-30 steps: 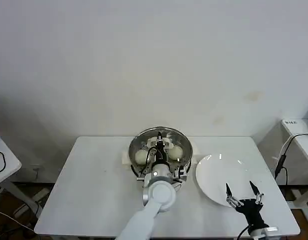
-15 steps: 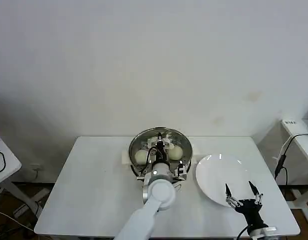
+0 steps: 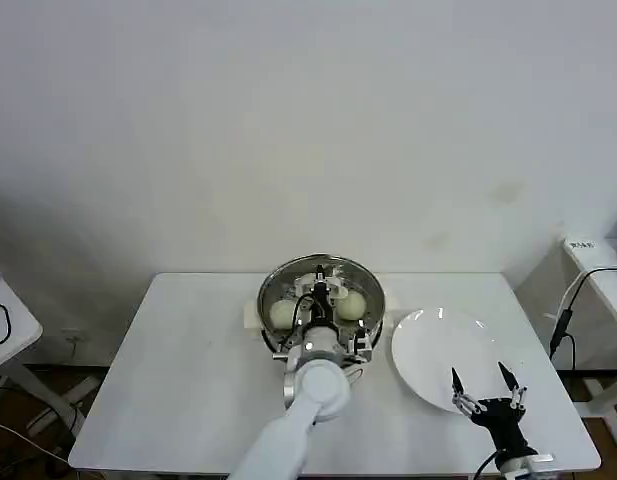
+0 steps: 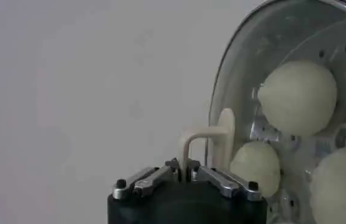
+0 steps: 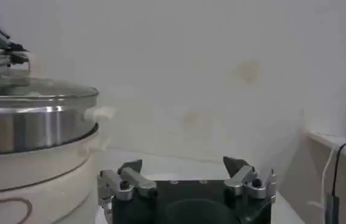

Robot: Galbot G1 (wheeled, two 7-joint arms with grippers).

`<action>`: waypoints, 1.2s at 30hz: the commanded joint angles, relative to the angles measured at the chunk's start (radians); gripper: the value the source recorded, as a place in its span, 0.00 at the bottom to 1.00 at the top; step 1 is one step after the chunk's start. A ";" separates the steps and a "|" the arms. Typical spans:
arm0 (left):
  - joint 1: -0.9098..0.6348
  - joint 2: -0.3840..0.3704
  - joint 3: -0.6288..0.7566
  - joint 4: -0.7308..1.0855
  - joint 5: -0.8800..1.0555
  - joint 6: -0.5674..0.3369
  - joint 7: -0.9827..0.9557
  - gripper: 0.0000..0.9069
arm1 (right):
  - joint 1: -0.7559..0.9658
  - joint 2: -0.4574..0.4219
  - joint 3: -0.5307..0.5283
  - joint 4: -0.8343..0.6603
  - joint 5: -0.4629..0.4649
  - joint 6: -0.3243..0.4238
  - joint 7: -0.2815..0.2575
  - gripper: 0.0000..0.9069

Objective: Take steamed baozi put them in steamer then cover it.

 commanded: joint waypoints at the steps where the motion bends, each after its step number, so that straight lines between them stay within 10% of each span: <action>1: 0.001 0.001 -0.004 -0.005 0.033 -0.024 -0.002 0.00 | 0.002 0.001 0.001 -0.003 -0.001 0.001 -0.001 1.00; 16: -0.005 0.002 -0.008 0.008 0.032 -0.029 0.016 0.01 | 0.015 0.000 0.000 -0.020 -0.001 0.003 -0.001 1.00; 17: -0.005 0.002 -0.007 0.008 0.031 -0.028 0.009 0.24 | 0.015 -0.001 0.001 -0.021 -0.001 0.003 -0.001 1.00; 18: -0.005 0.003 -0.007 0.009 0.031 -0.026 0.003 0.96 | 0.015 -0.001 0.001 -0.021 0.000 0.004 -0.001 1.00; 19: -0.005 0.003 -0.007 0.009 0.030 -0.026 0.002 1.00 | 0.015 -0.001 0.002 -0.022 0.000 0.003 -0.001 1.00; 36: 0.039 0.014 -0.006 -0.077 -0.004 -0.029 0.011 1.00 | 0.011 -0.003 0.006 -0.022 -0.001 0.007 -0.002 1.00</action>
